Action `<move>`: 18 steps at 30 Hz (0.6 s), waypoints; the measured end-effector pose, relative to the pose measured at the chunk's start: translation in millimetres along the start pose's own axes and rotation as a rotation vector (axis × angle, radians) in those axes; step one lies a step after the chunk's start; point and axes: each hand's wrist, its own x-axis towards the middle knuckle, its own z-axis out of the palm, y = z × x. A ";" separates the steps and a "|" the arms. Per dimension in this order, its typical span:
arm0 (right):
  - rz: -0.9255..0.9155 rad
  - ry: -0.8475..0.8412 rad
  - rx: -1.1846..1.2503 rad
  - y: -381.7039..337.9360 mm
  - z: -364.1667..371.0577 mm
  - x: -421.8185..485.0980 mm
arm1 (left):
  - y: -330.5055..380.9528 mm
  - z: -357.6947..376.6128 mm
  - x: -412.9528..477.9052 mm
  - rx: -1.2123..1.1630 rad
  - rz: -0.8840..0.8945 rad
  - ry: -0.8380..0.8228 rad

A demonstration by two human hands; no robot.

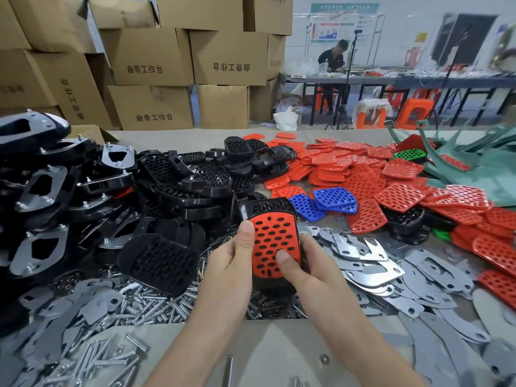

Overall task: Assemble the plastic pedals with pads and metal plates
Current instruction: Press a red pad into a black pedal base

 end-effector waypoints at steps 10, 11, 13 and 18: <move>-0.049 0.048 0.085 -3.1 1.6 1.3 | 3.5 2.3 -4.2 -0.020 0.042 -0.021; -0.062 0.040 0.065 -3.3 1.9 1.1 | 4.5 2.7 -4.8 -0.011 0.046 -0.020; -0.079 0.027 0.048 -3.6 2.1 0.4 | 6.9 2.7 -5.7 -0.005 0.069 -0.002; -0.080 0.004 0.113 -3.0 -1.0 0.7 | 9.1 1.5 -4.9 -0.061 0.095 -0.012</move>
